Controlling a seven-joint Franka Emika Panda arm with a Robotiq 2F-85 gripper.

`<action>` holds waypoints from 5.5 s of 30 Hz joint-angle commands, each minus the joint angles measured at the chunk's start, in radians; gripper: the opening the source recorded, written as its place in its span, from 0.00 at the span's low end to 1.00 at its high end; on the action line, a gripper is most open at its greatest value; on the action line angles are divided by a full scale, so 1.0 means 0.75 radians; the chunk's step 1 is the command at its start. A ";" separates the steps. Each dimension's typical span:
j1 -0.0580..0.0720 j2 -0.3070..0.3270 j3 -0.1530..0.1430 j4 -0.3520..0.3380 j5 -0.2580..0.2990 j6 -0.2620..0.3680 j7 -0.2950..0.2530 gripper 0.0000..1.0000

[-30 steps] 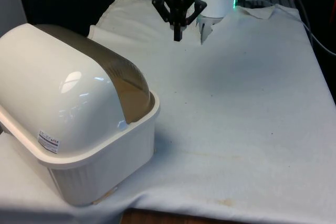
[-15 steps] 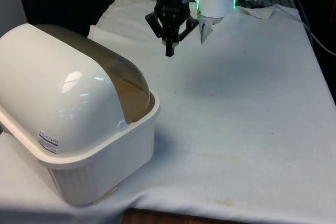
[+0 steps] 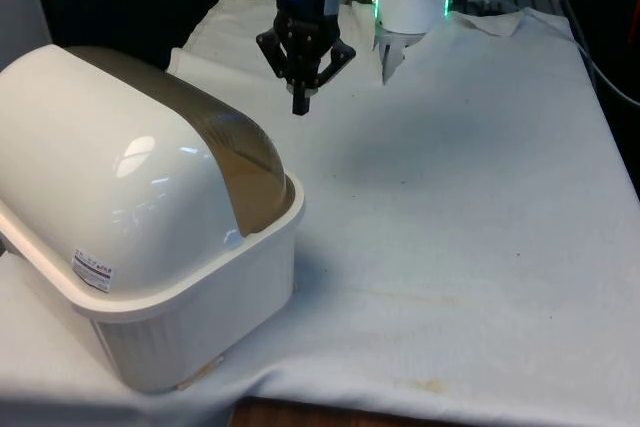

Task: Open the lid, then close it.

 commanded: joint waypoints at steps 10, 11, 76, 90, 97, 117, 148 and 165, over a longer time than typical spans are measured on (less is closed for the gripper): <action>-0.003 0.033 -0.029 0.027 0.001 0.029 0.025 0.00; -0.003 0.037 -0.031 0.028 0.001 0.036 0.029 0.00; 0.000 0.241 -0.120 0.253 -0.005 0.128 0.300 0.00; -0.011 0.251 -0.124 0.315 0.019 0.051 0.305 0.00; -0.012 0.272 -0.129 0.351 0.016 0.047 0.335 0.00; -0.016 0.248 -0.121 0.353 0.028 0.004 0.399 0.00; 0.015 0.232 -0.173 0.357 -0.103 0.076 0.640 0.00; 0.015 0.191 -0.181 0.389 -0.203 0.035 0.788 0.00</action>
